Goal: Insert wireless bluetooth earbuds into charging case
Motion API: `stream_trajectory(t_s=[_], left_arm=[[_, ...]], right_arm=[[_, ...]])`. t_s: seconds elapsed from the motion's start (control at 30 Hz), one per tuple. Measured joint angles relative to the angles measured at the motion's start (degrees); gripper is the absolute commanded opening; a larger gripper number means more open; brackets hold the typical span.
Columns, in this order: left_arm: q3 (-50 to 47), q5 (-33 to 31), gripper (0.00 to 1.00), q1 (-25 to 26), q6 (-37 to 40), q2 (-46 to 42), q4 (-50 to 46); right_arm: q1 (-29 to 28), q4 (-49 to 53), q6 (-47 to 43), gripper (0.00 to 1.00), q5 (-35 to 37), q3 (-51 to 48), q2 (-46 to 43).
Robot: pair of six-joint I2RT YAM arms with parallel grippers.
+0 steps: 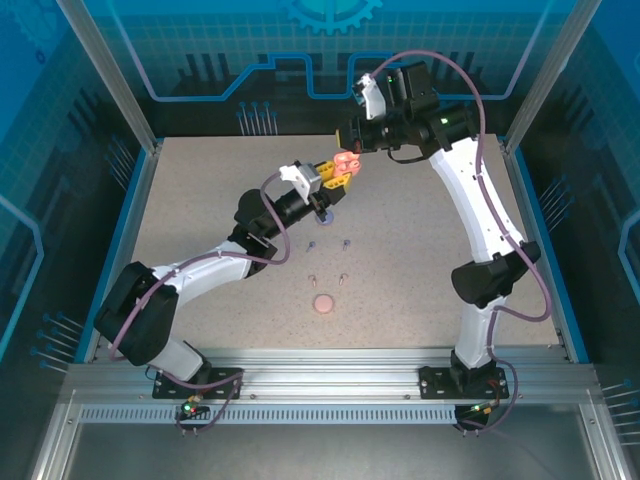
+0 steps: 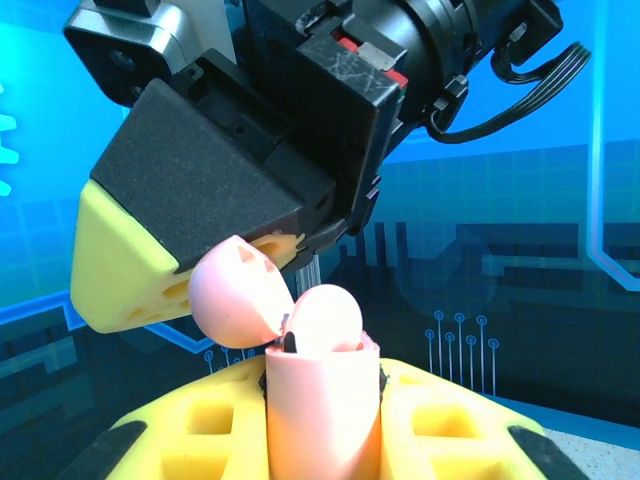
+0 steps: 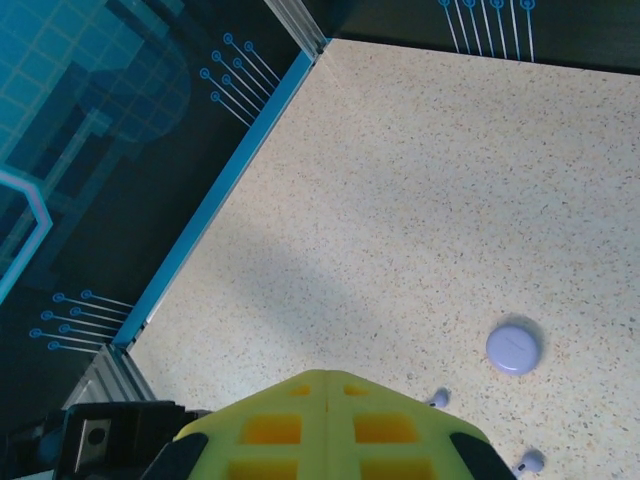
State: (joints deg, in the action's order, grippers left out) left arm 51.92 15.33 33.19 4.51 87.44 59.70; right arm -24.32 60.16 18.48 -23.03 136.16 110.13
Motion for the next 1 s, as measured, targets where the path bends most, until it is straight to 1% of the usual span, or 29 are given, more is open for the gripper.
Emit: stream_trajectory(t_s=[0.43,0.57,0.67,0.8,0.83,0.9,0.97,1.0], left_arm=[[0.37,0.09,0.0,0.31,0.35,0.63,-0.76],[0.66,0.09,0.0,0.46,-0.09,0.81,-1.09],[1.7,-0.31,0.0,0.46,-2.12,1.64,-2.14],[2.97,-1.03,0.0,0.52,-7.72,4.17,-4.04],[3.32,-1.42,0.0,0.63,-9.51,5.22,-4.74],[4.2,-2.14,0.0,0.9,-13.57,7.54,-6.64],[5.77,-2.73,0.0,1.42,-18.34,10.29,-9.42],[6.84,-3.08,0.0,1.81,-20.96,11.93,-10.95]], right_arm=[[-1.09,-2.95,-0.48,0.0,0.15,-13.88,-10.97],[-0.46,-5.42,1.11,0.0,1.33,-17.62,-13.7],[2.23,-8.61,4.42,0.13,3.56,-23.47,-17.86],[8.57,-14.62,9.42,0.19,9.14,-36.79,-26.8],[10.01,-15.87,10.51,0.2,10.56,-40.39,-29.07],[12.07,-17.73,12.59,0.26,13.27,-47.1,-32.98],[13.14,-18.91,14.21,0.3,15.63,-53.35,-36.17],[13.55,-19.39,14.99,0.35,16.76,-56.43,-37.59]])
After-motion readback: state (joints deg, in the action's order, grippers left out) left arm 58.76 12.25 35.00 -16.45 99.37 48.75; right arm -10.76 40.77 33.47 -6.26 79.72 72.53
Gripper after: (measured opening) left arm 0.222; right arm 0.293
